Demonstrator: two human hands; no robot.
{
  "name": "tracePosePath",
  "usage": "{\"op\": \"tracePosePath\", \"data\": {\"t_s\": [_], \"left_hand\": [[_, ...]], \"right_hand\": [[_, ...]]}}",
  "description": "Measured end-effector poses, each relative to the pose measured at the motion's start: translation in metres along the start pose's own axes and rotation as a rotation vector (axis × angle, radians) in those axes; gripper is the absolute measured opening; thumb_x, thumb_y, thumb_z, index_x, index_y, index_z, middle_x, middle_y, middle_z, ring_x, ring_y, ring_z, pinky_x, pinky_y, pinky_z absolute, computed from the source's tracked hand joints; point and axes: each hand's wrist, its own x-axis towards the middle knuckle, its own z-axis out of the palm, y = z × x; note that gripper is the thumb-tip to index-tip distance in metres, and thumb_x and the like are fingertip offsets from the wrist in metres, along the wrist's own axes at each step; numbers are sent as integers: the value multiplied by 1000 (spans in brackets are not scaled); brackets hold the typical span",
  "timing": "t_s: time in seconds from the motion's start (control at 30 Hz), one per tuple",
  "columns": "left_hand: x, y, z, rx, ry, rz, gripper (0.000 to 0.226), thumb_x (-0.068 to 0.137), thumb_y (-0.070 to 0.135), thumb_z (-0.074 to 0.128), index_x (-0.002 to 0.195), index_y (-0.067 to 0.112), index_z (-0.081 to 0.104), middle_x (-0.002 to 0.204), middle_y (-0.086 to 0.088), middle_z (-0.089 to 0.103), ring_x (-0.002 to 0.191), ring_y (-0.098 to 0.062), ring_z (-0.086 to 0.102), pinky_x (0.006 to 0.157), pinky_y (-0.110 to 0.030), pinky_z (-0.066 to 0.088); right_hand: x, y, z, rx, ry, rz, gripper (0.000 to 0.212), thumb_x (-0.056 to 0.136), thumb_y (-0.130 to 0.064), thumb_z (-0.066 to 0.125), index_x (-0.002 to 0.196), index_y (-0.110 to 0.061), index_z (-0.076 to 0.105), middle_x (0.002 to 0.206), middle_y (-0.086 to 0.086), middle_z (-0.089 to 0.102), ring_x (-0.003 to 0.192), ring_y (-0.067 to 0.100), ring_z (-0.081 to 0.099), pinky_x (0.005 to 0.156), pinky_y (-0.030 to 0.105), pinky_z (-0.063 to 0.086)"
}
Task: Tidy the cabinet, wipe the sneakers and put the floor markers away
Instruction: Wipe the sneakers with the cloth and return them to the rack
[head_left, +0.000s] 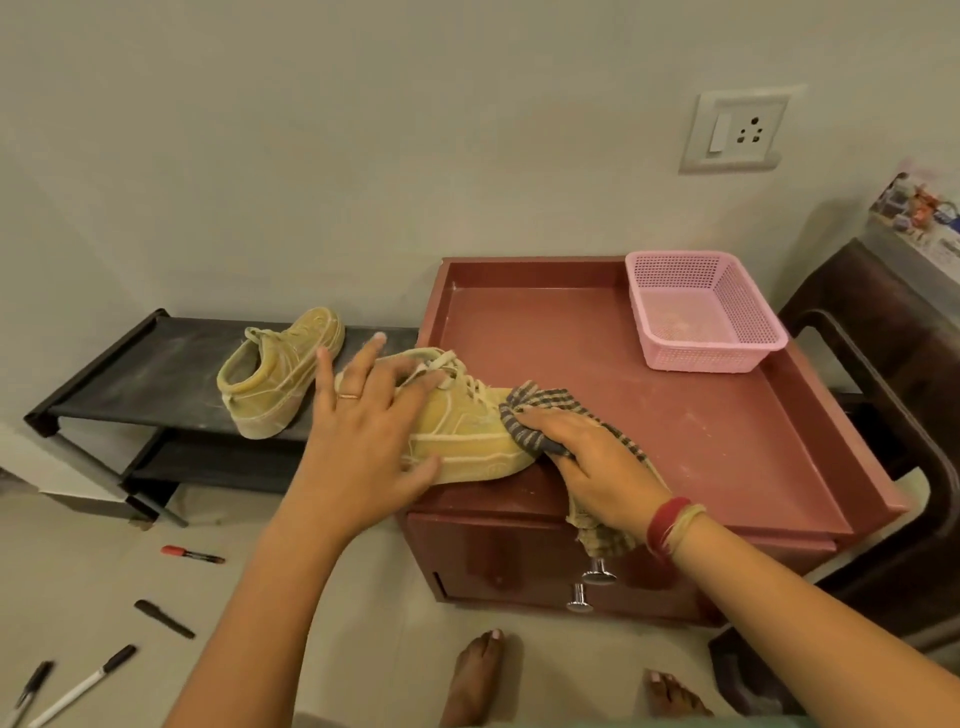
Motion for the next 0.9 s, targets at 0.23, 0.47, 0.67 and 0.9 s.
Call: {"op": "tracePosePath", "data": {"t_s": [0.23, 0.47, 0.67, 0.9], "left_hand": [[-1, 0, 5, 1, 9, -46, 108, 33, 29, 88, 131, 22, 44, 135, -12, 42, 136, -39, 23, 109, -65, 22], [-13, -16, 10, -124, 89, 14, 95, 51, 35, 79, 138, 14, 46, 124, -8, 39, 126, -33, 33, 113, -48, 23], [-9, -15, 9, -148, 73, 53, 91, 54, 37, 78, 137, 14, 46, 124, -7, 41, 128, -33, 32, 108, -55, 30], [-10, -16, 8, -154, 87, 79, 93, 55, 36, 81, 137, 15, 44, 126, -5, 42, 132, -32, 31, 108, -57, 30]], "right_hand": [[3, -2, 0, 47, 12, 31, 50, 89, 1, 46, 133, -21, 49, 135, -4, 51, 127, 12, 42, 104, 14, 24], [4, -12, -10, 172, 154, -3, 41, 90, -10, 42, 126, -25, 56, 122, -11, 58, 117, 10, 50, 103, 26, 37], [3, -1, -2, -1, 114, 45, 56, 83, 5, 42, 133, -20, 49, 139, -2, 47, 132, 14, 39, 113, 27, 25], [0, -17, 3, 25, 123, -35, 63, 73, 7, 39, 128, -19, 55, 130, -13, 48, 127, 2, 39, 111, 17, 25]]}}
